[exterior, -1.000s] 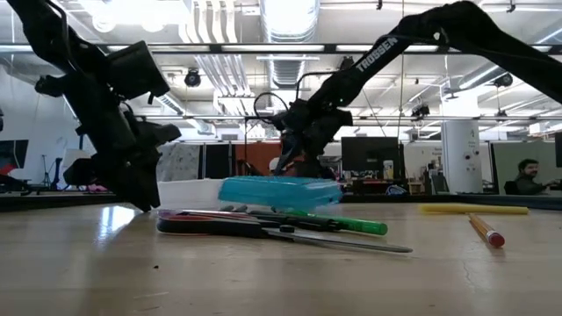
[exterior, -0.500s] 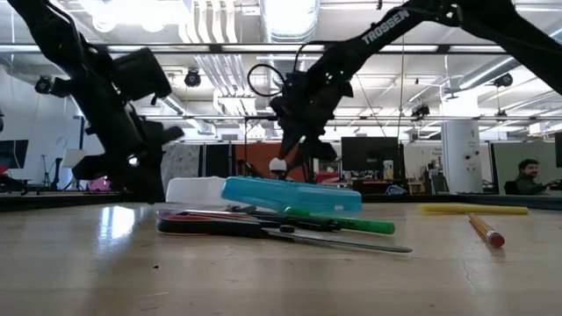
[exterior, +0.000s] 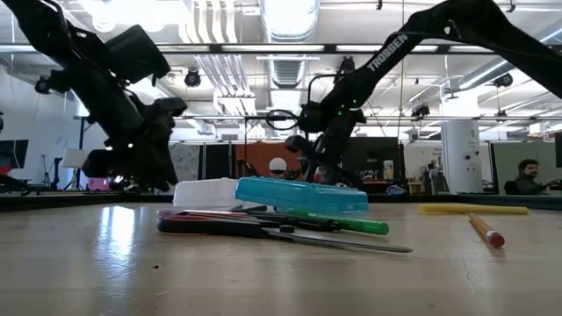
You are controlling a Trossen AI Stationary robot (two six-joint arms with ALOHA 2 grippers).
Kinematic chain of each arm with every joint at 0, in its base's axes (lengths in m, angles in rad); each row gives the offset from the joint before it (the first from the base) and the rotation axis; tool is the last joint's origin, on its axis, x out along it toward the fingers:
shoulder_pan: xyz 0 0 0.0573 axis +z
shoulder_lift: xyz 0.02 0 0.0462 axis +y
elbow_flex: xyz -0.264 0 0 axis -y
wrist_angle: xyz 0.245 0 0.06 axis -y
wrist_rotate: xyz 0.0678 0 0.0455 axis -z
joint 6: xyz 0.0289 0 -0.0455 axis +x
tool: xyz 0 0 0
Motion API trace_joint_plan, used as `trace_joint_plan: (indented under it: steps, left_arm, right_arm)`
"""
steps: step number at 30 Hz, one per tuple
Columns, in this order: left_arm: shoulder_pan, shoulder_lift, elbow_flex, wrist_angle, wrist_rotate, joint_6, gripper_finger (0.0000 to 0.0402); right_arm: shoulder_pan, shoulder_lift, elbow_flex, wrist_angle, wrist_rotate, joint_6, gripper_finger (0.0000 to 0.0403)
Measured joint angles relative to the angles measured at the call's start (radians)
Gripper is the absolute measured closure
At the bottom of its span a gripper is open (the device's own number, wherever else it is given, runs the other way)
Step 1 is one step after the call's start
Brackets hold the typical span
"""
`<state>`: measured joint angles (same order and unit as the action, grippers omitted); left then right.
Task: Pick & place school supplies into a supply box
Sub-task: Prepare the blue supply box
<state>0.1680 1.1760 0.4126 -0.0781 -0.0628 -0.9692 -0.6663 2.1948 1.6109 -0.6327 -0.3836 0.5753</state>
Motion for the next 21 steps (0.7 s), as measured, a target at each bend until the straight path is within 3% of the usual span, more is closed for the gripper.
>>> trace_joint_plan:
  steps: [9, 16, 21]
  left_arm:
    - [0.008, 0.188, 0.008, 0.132, -0.038, 0.002, 0.0326]
    - [0.076, 0.203, 0.026, 0.126, -0.096, 0.024, 0.0326]
    - [0.134, 0.203, 0.031, 0.119, -0.066, 0.078, 0.0326]
  right_arm:
    - [0.005, -0.002, -0.064, 0.027, -0.087, 0.006, 0.0248]
    - [0.039, -0.002, -0.076, 0.016, -0.176, -0.027, 0.0248]
    - [0.065, -0.002, -0.076, 0.011, -0.212, -0.051, 0.0248]
